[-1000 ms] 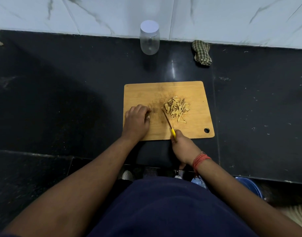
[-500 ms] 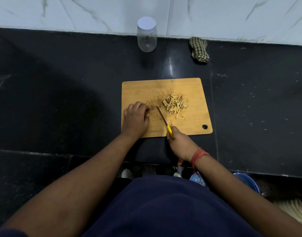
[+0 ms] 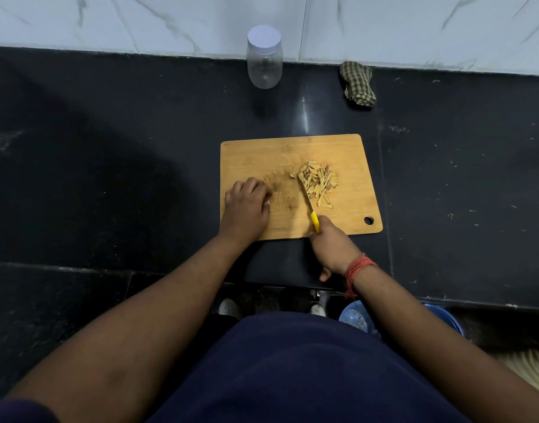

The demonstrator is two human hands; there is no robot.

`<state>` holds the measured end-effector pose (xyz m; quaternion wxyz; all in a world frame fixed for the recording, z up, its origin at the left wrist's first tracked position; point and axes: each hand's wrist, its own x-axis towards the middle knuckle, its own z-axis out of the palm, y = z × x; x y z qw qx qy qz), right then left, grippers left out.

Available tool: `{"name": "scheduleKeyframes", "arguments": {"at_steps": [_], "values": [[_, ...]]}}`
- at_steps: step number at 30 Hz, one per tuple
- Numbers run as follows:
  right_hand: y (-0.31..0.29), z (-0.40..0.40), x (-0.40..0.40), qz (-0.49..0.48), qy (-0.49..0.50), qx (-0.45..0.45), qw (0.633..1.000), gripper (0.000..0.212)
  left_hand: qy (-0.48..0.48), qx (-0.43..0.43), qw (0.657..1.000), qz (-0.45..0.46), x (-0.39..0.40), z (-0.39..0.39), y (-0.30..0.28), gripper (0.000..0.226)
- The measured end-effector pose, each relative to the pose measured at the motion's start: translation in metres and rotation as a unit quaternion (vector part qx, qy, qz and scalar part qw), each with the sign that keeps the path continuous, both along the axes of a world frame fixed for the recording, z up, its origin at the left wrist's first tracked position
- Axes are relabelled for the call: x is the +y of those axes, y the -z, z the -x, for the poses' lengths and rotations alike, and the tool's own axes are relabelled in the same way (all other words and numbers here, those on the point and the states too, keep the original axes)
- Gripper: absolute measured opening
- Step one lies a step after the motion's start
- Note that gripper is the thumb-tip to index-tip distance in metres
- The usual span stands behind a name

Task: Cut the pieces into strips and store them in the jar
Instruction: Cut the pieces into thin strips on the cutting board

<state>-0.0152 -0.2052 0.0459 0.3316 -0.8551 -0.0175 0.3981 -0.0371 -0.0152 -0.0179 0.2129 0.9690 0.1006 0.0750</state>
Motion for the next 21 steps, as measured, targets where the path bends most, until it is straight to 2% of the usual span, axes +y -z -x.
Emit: {"name": "scheduleKeyframes", "arguments": {"at_steps": [5,9,14,17,21], "values": [[-0.002,0.004,-0.008,-0.037,0.016,-0.017,0.999,0.024,-0.007,-0.023,1.000,-0.001,-0.012,0.003,-0.001,0.021],[-0.010,-0.005,-0.028,-0.037,0.045,-0.069,0.996,0.025,0.014,-0.038,0.999,0.002,-0.019,-0.002,-0.008,0.027],[-0.001,-0.038,-0.066,0.012,0.112,-0.173,0.978,0.027,0.034,0.019,0.999,-0.014,-0.033,-0.015,-0.017,0.053],[0.010,-0.062,-0.089,0.083,0.135,-0.237,0.958,0.020,0.044,0.062,0.997,-0.030,-0.045,-0.026,-0.020,0.065],[0.020,-0.084,-0.111,0.148,0.128,-0.261,0.945,0.023,0.044,0.089,0.994,-0.039,-0.060,-0.040,-0.021,0.070]]}}
